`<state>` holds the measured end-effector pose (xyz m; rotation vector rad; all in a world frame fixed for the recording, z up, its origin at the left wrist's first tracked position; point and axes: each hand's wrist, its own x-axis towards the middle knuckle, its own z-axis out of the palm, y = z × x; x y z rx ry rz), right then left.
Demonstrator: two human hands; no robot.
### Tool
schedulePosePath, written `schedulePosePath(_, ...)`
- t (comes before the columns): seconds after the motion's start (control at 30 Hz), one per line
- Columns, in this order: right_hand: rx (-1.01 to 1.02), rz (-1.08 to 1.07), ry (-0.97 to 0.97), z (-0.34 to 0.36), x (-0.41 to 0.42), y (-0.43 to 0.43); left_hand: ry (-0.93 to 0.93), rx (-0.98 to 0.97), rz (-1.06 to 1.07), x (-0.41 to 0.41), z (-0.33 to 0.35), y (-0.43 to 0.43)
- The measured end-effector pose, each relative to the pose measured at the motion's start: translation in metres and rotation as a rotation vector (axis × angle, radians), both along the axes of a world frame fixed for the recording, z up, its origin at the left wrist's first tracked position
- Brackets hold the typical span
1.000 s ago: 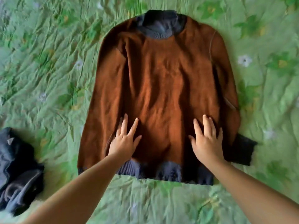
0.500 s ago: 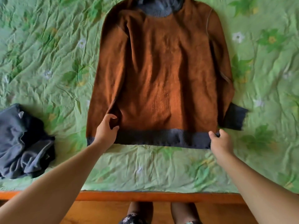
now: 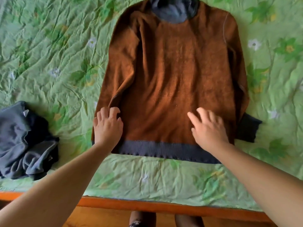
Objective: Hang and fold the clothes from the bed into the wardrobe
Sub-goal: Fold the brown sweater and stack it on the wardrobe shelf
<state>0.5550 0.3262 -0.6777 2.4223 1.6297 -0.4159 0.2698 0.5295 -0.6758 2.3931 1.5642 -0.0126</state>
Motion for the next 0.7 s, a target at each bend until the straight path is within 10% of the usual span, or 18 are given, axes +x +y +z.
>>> schedulePosePath(0.2, -0.109, -0.102, 0.080, 0.004, -0.038, 0.106, -0.160, -0.363, 0.646, -0.037, -0.014, 0.037)
schedulePosePath(0.43, 0.144, -0.107, 0.639, 0.025, -0.123, 0.184, -0.285, -0.401, 0.452, -0.056, -0.003, 0.038)
schedulePosePath(0.57, 0.022, -0.627, 1.116, 0.043, -0.129, 0.198, -0.410, -0.475, -0.089, -0.010, 0.040, 0.007)
schedulePosePath(0.7, -0.001, -0.920, 1.061, 0.033, -0.086, 0.172, -0.412, -0.723, -0.353, 0.041, 0.052, -0.027)
